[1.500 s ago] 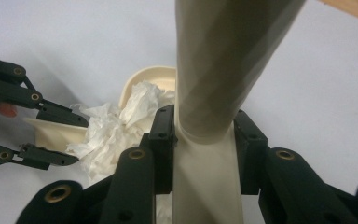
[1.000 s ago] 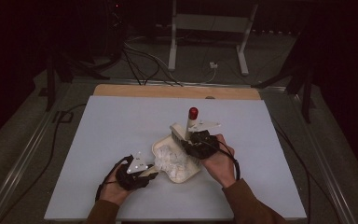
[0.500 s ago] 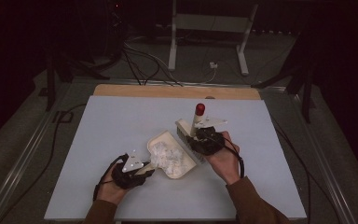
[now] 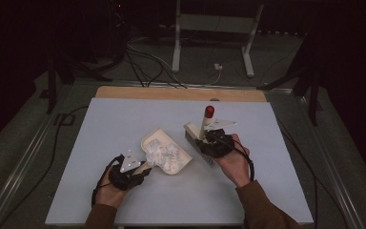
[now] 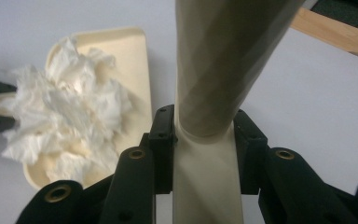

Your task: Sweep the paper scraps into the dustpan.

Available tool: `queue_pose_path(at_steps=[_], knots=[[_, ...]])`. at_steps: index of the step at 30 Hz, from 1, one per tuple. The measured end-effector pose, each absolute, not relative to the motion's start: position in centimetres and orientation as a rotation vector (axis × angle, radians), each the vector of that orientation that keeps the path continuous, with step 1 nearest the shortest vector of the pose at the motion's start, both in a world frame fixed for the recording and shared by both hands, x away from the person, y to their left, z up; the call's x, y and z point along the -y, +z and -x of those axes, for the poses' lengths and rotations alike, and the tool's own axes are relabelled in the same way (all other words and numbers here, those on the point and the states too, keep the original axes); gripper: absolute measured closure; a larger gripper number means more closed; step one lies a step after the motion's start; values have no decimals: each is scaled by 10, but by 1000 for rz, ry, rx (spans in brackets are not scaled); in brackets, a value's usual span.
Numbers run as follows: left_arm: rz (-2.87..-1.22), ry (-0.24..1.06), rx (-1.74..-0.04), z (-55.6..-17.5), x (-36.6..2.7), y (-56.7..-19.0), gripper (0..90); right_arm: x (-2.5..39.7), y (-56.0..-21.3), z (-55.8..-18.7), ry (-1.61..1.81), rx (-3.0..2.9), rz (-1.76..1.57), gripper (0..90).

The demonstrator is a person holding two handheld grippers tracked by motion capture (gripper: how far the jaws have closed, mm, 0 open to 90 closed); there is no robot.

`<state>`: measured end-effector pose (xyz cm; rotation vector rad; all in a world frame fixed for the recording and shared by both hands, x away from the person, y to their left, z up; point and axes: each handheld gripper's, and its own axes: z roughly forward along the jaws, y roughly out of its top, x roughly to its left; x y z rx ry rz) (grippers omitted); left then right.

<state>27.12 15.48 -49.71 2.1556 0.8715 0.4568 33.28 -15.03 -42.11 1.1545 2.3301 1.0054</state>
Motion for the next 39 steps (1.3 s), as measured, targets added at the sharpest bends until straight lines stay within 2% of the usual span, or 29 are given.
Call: queue_pose_path(at_steps=[21, 31, 39], knots=[[-2027, 618, -1133, -273, -182, -493, 663, 203, -444, -331, 1025, -2495, -1046, 664], [-1922, 713, -1293, -272, -196, -494, 664, 217, -445, -328, 1040, -2564, -955, 663], [-1861, 725, -1384, -270, -209, -496, 663, 221, -451, -330, 1042, -2627, -963, 647]])
